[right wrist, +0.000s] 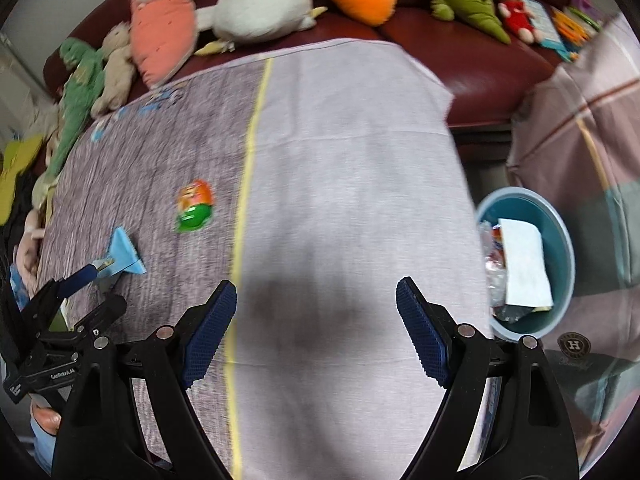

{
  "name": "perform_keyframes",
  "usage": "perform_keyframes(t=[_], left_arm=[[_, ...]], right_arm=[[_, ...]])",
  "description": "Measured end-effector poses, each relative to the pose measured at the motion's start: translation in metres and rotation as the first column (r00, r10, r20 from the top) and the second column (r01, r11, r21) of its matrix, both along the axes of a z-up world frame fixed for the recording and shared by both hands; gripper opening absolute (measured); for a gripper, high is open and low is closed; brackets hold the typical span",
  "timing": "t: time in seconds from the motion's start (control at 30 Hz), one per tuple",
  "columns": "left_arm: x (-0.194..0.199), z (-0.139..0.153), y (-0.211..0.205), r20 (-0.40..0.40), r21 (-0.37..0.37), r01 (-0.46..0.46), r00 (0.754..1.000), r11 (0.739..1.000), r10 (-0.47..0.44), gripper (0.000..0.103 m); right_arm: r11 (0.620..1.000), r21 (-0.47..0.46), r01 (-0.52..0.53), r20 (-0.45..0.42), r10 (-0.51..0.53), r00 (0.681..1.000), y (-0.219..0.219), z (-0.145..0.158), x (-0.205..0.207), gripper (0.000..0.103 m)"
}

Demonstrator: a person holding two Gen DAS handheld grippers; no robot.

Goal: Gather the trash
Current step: 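Move both tools back over the table toward the blue wrapper and egg, then grasp the blue wrapper with the left tool while the right tool grasps the chocolate egg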

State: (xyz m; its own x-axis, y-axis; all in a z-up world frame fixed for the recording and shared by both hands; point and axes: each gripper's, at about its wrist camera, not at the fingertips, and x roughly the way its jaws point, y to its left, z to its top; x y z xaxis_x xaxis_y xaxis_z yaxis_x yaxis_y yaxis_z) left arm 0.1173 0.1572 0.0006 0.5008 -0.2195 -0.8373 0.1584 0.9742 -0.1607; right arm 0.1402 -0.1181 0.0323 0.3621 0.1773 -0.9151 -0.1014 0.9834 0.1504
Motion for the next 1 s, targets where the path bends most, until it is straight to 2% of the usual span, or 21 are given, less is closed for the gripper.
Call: perform_keyframes(t=[0.23,0.43,0.53,0.57,0.63,0.67,0.7,0.8,1.0], left_arm=[[0.0,-0.02,0.058,-0.035,0.106,-0.028,0.999,0.994,0.032,0.095],[0.007,-0.044,0.068,-0.069,0.202,0.034,0.997,0.979,-0.021,0.095],[0.011,-0.051,0.071,-0.065,0.214,0.047,0.997,0.976,-0.034,0.095],[0.014,-0.052,0.071,-0.057,0.215,0.047,0.998,0.975,-0.036,0.091],[0.019,-0.055,0.071,-0.054,0.202,0.055,0.998,0.978,-0.045,0.07],[0.021,-0.057,0.071,-0.061,0.194,0.057,0.997,0.979,-0.046,0.047],[0.022,-0.058,0.069,-0.064,0.191,0.056,0.997,0.98,-0.045,0.033],[0.025,-0.06,0.071,-0.061,0.153,0.022,0.998,0.988,-0.013,0.029],[0.035,-0.058,0.087,-0.07,0.057,-0.082,0.994,0.995,0.086,0.028]], right_arm=[[0.997,-0.026,-0.075,-0.027,0.074,0.997,0.049,-0.009,0.008,0.078],[0.992,-0.033,-0.122,-0.058,0.12,0.991,0.079,-0.021,0.017,0.078],[0.99,-0.029,-0.137,-0.072,0.135,0.988,0.089,-0.028,0.024,0.078],[0.989,-0.028,-0.143,-0.077,0.141,0.987,0.093,-0.031,0.027,0.078],[0.989,-0.02,-0.148,-0.082,0.146,0.986,0.099,-0.035,0.032,0.079],[0.989,-0.012,-0.15,-0.084,0.148,0.985,0.103,-0.037,0.036,0.078],[0.989,-0.004,-0.151,-0.085,0.15,0.985,0.105,-0.04,0.04,0.078],[0.988,0.016,-0.155,-0.082,0.156,0.984,0.115,-0.048,0.052,0.079],[0.985,0.035,-0.17,-0.063,0.172,0.983,0.135,-0.066,0.078,0.078]])
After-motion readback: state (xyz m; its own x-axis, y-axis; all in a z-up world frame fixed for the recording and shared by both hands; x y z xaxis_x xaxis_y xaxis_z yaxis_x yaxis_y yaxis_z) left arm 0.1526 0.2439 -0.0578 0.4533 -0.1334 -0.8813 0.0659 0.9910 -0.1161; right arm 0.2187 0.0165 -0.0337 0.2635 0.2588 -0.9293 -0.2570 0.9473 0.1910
